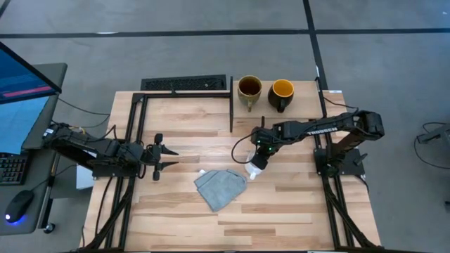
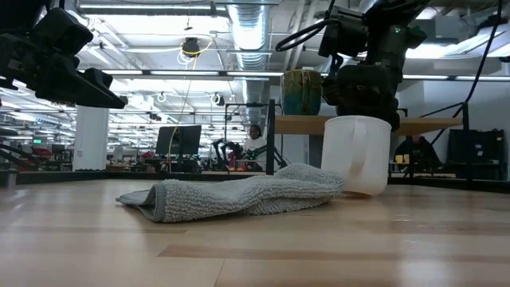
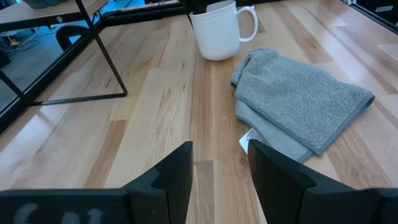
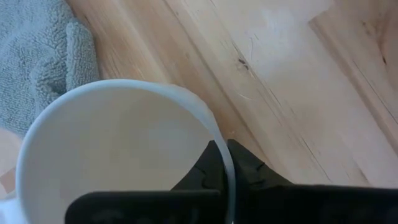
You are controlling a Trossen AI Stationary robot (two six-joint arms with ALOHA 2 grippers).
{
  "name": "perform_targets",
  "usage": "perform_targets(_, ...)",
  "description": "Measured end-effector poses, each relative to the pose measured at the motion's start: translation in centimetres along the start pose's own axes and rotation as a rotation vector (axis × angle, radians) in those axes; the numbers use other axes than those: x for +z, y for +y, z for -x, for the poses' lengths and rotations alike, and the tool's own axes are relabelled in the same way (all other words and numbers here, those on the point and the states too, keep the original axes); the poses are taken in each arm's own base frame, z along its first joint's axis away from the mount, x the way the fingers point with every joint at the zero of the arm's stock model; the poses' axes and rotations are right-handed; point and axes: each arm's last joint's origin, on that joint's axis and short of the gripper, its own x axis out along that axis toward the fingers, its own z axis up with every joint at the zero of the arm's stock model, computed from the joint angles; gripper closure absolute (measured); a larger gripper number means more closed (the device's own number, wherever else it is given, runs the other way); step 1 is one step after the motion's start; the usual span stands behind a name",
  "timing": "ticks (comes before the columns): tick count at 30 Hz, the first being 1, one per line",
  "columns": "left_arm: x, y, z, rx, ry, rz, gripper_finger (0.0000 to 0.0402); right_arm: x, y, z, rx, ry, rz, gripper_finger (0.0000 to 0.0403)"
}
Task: Stack small to large cups/mugs on shelf
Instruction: Put the white mug on the shelf
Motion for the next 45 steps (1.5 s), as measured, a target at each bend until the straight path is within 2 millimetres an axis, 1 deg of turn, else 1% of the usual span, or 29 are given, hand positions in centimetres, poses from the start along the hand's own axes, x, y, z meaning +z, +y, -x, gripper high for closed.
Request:
perform_targets(10,0.0,0.0,0.0,0.0,0.0,0.0,0.0255,-0.2,-0.1,0.1,-0.009,0.025,-0.003,0.0389)
perform_targets(14,0.0,0.0,0.0,0.0,0.0,0.0,0.0255,-0.3,0.0,1.0,-0.058,0.093,-0.004,0.0389)
perform_targets(19,0.0,0.0,0.0,0.0,0.0,0.0,0.0255,0.3,0.5,2.6,-0.099,0.115,0.083,0.0389)
perform_targets(23,0.0,0.0,0.0,0.0,0.0,0.005,0.0255,0.9,0.9,4.2,-0.137,0.127,0.128,0.0389)
perform_targets(27,0.0,0.0,0.0,0.0,0.0,0.012,0.0255,1.0,1.0,6.3,-0.182,0.131,0.155,0.0389)
perform_targets(30,0.0,0.0,0.0,0.0,0.0,0.019,0.0255,0.6,0.8,7.9,-0.197,0.109,0.157,0.0389)
perform_targets(32,0.0,0.0,0.0,0.0,0.0,0.024,0.0255,0.3,0.8,9.2,-0.186,0.059,0.159,0.0389)
perform_targets(36,0.0,0.0,0.0,0.0,0.002,0.025,0.0255,-0.9,0.3,11.9,-0.194,-0.015,0.161,0.0389)
perform_targets(39,0.0,0.0,0.0,0.003,0.002,0.026,0.0255,-2.1,-0.2,13.9,-0.212,-0.05,0.161,0.0389)
perform_targets(45,0.0,0.3,0.0,0.109,0.001,0.026,0.0255,-5.0,-2.3,17.5,-0.283,-0.095,0.145,0.0389)
